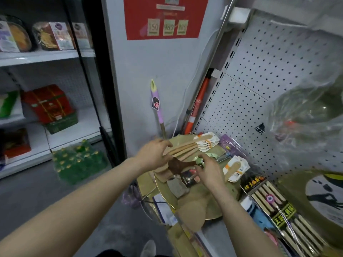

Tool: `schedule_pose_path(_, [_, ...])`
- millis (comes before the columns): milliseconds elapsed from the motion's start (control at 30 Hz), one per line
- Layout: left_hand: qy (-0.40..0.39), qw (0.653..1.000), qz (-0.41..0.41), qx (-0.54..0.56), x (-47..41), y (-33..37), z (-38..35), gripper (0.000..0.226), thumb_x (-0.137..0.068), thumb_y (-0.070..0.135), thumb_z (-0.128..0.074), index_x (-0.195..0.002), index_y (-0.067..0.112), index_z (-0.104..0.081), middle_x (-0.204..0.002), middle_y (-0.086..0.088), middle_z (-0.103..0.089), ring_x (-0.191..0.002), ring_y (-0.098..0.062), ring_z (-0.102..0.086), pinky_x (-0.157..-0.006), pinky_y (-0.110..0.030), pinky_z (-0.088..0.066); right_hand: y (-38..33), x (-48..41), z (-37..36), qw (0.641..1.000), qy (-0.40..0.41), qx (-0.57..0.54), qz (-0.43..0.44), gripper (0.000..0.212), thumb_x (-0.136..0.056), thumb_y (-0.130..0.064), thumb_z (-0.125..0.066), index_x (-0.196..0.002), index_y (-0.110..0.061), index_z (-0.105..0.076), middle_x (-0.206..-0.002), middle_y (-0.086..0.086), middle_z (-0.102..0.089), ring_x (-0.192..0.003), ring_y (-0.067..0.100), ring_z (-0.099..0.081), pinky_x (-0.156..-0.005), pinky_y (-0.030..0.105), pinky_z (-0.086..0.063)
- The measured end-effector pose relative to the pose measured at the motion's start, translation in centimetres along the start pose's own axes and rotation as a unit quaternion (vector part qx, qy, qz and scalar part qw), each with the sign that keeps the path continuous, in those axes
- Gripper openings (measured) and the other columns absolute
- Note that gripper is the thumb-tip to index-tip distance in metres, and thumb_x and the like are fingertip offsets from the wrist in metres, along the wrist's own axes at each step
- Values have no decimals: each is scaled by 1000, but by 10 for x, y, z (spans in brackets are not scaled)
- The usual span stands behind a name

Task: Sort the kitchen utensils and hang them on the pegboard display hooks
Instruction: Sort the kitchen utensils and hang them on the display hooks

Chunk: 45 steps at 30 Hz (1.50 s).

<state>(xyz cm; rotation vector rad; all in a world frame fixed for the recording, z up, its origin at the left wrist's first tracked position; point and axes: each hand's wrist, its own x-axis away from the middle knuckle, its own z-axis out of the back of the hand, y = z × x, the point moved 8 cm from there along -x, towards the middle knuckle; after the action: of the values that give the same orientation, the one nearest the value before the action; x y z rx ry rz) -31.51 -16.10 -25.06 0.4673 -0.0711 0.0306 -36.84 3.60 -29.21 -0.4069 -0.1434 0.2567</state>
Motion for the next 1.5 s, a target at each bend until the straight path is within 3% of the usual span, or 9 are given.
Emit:
schedule_pose_path(333, [-86, 996, -17, 34, -92, -27, -75, 52, -95, 36, -51, -141, 13, -41, -139, -13, -49, -125, -30, -48, -103, -38, -41, 101, 8, -41, 963, -44, -58, -260, 64, -95, -32, -56, -149, -15, -27, -134, 22, -51, -117, 39, -55, -88, 38, -45])
schedule_pose_path(500, [-128, 990, -20, 63, -127, -39, -106, 41, -95, 31, -53, -127, 5, -48, -126, -18, -56, -113, -34, -53, -91, -34, -42, 119, 16, -61, 926, -74, -113, -354, 58, -98, -30, -53, -145, -2, -31, -135, 20, -54, -119, 34, -56, -76, 27, -33])
schedule_pose_path(600, [-151, 985, -8, 83, -148, -52, -120, 40, -95, 27, -52, -128, 3, -47, -128, -19, -53, -115, -33, -51, -90, -32, -40, 119, 15, -72, 910, -78, -132, -386, 59, -100, -31, -52, -145, -2, -29, -136, 22, -53, -121, 36, -55, -81, 31, -38])
schedule_pose_path(800, [-198, 975, -25, 97, -180, -66, -143, 36, -98, 22, -46, -125, 0, -47, -123, -22, -55, -112, -34, -52, -89, -33, -41, 128, 14, -93, 805, 40, -318, -499, 47, -92, -19, -65, -131, 3, -49, -107, 14, -58, -90, 26, -56, -70, 30, -46])
schedule_pose_path(867, [-219, 971, -32, 94, -187, -66, -151, 38, -98, 23, -44, -129, 1, -46, -126, -21, -55, -113, -33, -52, -91, -32, -42, 129, 11, -100, 781, 50, -355, -511, 45, -89, -20, -69, -126, 1, -53, -105, 12, -61, -87, 24, -58, -64, 30, -48])
schedule_pose_path(1000, [-256, 961, -19, 103, -194, -62, -164, 38, -98, 23, -44, -131, 4, -45, -127, -19, -55, -114, -32, -52, -92, -32, -42, 122, 0, -122, 748, 44, -419, -513, 59, -81, -36, -77, -127, -12, -48, -115, 7, -62, -104, 27, -60, -92, 46, -54])
schedule_pose_path(1167, [-283, 950, -11, 136, -199, -52, -181, 30, -96, 26, -50, -120, 9, -52, -117, -9, -59, -102, -25, -53, -83, -29, -41, 105, -14, -141, 716, 80, -483, -498, 55, -81, -31, -78, -126, -13, -51, -113, 10, -67, -105, 29, -64, -94, 47, -54])
schedule_pose_path(1333, [-307, 931, 7, 195, -199, -50, -196, 22, -93, 29, -55, -112, 19, -57, -111, -5, -63, -102, -24, -57, -91, -36, -46, 96, -22, -146, 699, 89, -513, -491, 43, -84, -24, -75, -121, -8, -60, -108, 10, -72, -96, 26, -69, -67, 33, -53])
schedule_pose_path(1500, [-343, 894, 92, 272, -198, -60, -209, 29, -91, 24, -59, -116, 9, -60, -106, -10, -66, -97, -26, -62, -86, -36, -52, 87, -29, -144, 657, 90, -573, -482, 29, -88, -11, -70, -114, 0, -65, -103, 17, -73, -86, 28, -72, -61, 28, -57])
